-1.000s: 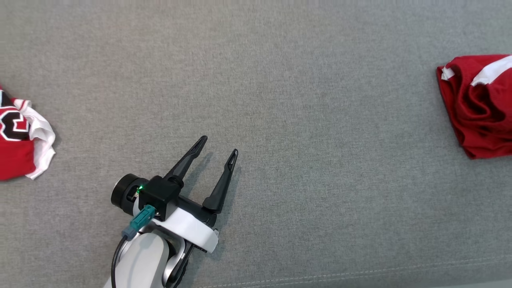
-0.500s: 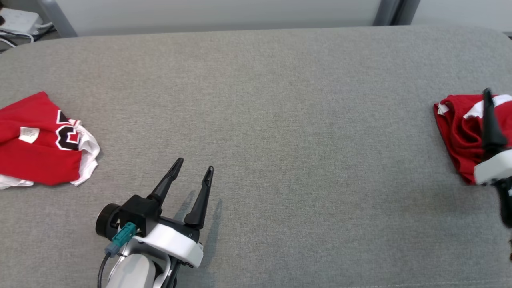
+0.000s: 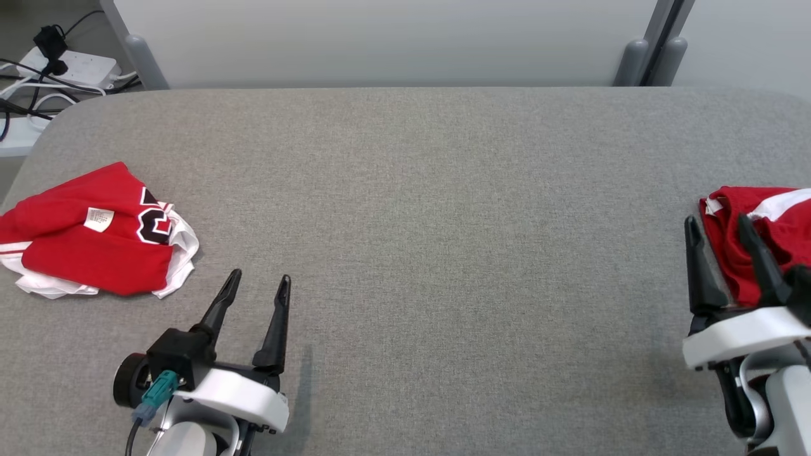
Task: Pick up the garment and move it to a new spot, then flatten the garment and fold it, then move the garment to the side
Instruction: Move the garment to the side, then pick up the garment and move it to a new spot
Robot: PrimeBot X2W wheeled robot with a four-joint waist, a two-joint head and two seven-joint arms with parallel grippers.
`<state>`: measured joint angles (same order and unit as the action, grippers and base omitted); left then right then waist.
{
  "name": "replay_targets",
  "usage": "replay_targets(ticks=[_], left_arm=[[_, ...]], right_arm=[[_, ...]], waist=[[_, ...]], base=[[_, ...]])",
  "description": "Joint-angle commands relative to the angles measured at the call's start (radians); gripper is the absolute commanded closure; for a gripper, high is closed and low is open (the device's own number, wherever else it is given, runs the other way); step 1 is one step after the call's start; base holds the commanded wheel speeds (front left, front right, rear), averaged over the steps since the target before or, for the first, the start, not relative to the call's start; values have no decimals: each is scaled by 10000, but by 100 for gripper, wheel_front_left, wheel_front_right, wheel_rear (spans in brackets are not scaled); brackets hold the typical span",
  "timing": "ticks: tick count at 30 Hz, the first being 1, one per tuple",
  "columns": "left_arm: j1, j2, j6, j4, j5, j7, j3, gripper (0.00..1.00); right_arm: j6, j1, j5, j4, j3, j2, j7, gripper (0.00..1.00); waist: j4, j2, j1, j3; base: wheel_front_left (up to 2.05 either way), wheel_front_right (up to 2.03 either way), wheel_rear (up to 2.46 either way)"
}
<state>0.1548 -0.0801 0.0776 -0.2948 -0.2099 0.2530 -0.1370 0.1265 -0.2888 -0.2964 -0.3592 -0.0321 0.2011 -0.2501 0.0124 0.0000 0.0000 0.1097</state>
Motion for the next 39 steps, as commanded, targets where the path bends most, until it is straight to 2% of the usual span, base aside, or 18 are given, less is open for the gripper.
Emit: replay_targets(ticks=[1,15,34,39], left_arm=[[41,-85,-125,300,171,88,516,0],[-380,16,-221,371,575,88,1320,0],[-511,215,-77,326,848,88,1718,0],[-451,249,-47,333,836,88,1715,0]], right_arm=[[42,211,158,432,-77,-25,-116,0],[42,1076,487,1005,187,-540,-87,0],[42,1218,612,1113,197,-678,-58,0],[42,1240,592,1078,-65,-643,-55,0]], waist=[[32,0,0,-68],[6,0,0,-385],[98,0,0,-535],[412,0,0,-436]], base=[[0,0,0],[0,0,0],[0,0,0],[0,0,0]])
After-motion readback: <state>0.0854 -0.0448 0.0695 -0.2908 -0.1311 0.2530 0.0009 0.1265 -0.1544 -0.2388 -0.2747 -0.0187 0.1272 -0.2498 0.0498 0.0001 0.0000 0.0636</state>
